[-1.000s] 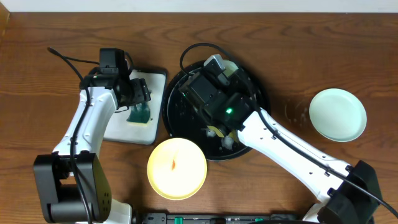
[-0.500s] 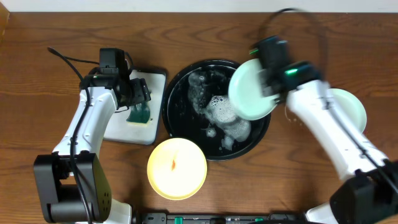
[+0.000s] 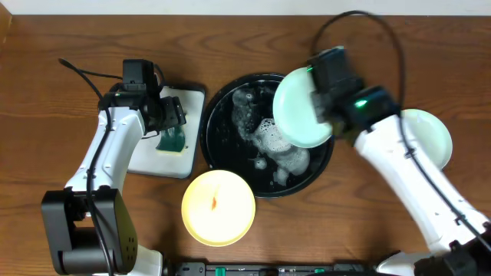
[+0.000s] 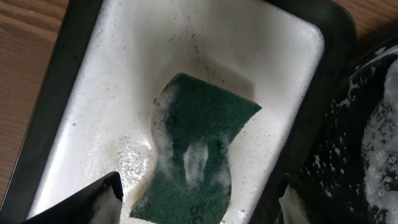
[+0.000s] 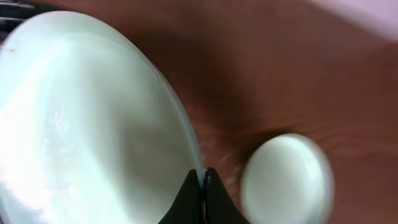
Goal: Clean dirty plates on tray and stack at the side
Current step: 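Carry the plate right and stack it on the cleaned plate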
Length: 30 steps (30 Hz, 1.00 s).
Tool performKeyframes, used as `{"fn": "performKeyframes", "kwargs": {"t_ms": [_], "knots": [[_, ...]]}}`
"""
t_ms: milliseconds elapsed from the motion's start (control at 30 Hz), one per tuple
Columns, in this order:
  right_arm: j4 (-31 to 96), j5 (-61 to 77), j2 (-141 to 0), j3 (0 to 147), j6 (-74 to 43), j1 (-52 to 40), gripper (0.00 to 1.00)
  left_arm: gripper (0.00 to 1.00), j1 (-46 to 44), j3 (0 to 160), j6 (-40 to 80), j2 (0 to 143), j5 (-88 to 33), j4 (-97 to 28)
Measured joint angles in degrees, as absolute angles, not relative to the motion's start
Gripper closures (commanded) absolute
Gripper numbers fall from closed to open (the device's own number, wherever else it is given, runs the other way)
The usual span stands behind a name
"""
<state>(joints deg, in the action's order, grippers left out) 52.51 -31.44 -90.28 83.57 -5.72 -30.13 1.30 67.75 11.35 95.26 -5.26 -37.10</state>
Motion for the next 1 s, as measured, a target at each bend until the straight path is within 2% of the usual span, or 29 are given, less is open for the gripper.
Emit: {"fn": "performKeyframes", "kwargs": {"t_ms": [200, 333, 600, 1000], "knots": [[46.8, -50.3, -90.3, 83.6, 0.5, -43.3, 0.99, 0.2, 1.3, 67.7, 11.4, 95.3, -5.3, -37.1], [44.7, -58.7, -90.3, 83.6, 4.6, -48.3, 0.99, 0.2, 1.3, 67.7, 11.4, 95.3, -5.3, -37.1], [44.6, -66.2, -90.3, 83.6, 9.4, -50.9, 0.99, 0.19, 1.3, 67.7, 11.4, 95.3, -5.3, -37.1], [45.3, -67.7, -90.3, 83.6, 9.8, -51.9, 0.99, 0.19, 1.3, 67.7, 11.4, 95.3, -5.3, -37.1]]}}
